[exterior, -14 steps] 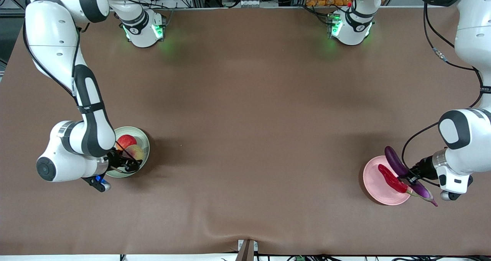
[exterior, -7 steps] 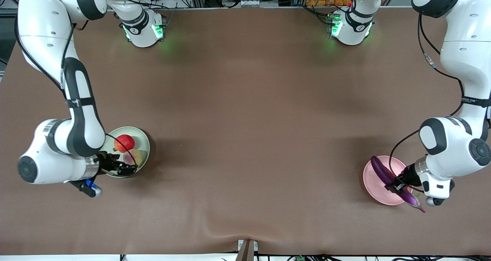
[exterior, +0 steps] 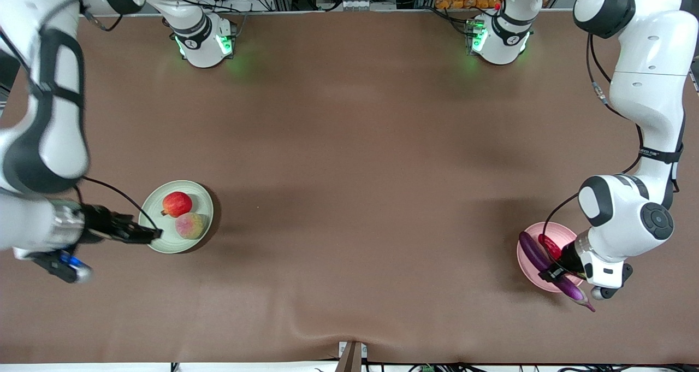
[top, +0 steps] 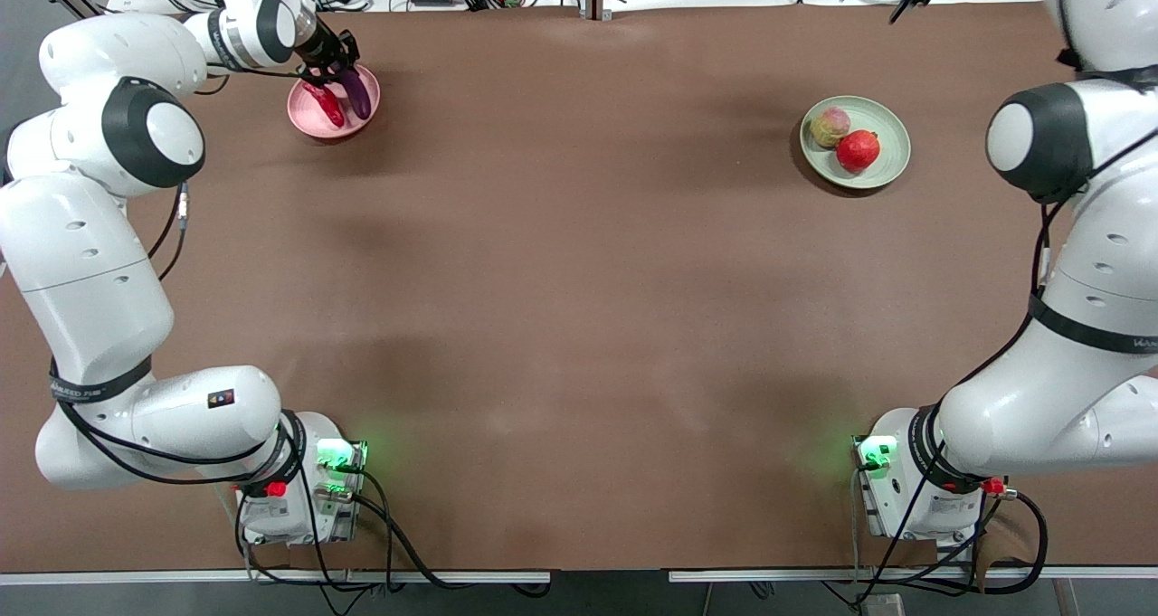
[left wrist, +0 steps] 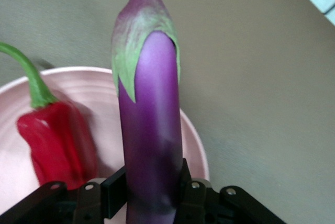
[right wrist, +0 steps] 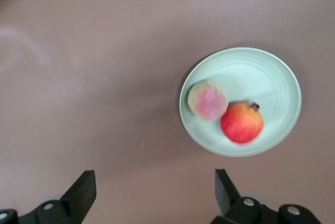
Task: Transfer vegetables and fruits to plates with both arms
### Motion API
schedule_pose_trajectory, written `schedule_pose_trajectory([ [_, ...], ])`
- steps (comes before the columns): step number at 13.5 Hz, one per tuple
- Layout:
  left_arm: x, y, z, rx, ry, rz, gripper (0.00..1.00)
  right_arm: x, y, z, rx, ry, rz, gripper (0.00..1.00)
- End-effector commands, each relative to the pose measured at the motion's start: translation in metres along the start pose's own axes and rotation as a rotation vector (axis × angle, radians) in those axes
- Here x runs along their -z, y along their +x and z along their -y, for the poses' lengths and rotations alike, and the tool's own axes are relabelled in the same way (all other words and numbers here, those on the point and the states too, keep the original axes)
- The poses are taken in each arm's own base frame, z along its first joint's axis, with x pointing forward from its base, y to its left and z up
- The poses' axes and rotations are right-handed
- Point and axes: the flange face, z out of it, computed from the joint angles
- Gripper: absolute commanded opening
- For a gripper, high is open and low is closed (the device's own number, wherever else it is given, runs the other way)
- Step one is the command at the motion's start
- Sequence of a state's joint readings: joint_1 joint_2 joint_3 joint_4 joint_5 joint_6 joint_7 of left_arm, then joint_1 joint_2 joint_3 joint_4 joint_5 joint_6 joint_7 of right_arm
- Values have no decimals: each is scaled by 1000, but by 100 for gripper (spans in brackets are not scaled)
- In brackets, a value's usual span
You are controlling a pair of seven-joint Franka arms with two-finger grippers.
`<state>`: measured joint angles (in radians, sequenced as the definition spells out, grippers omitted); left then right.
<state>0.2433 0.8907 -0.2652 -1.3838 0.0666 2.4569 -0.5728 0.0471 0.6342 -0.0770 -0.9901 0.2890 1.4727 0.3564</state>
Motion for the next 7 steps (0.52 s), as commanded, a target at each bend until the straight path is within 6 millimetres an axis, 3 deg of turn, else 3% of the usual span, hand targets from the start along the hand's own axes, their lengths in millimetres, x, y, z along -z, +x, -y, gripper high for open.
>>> schedule_pose_trajectory([
  [1, -1, 4, -3, -6, -12, -8, 27, 61, -56, 7, 103, -86, -23, 100],
  [2, 0, 6, -4, -3, -12, -13, 63, 76, -70, 1, 164, -136, -19, 100],
  [3, 3, 10, 0, 7, -13, -17, 92, 87, -81, -6, 223, -188, -8, 100],
  [4, 5, 10, 1, 13, -15, -16, 100, 102, -91, -10, 284, -237, -28, 100],
  [7, 37, 5, -15, 16, 10, 17, 100, 144, -118, -17, 465, -317, -91, 100],
])
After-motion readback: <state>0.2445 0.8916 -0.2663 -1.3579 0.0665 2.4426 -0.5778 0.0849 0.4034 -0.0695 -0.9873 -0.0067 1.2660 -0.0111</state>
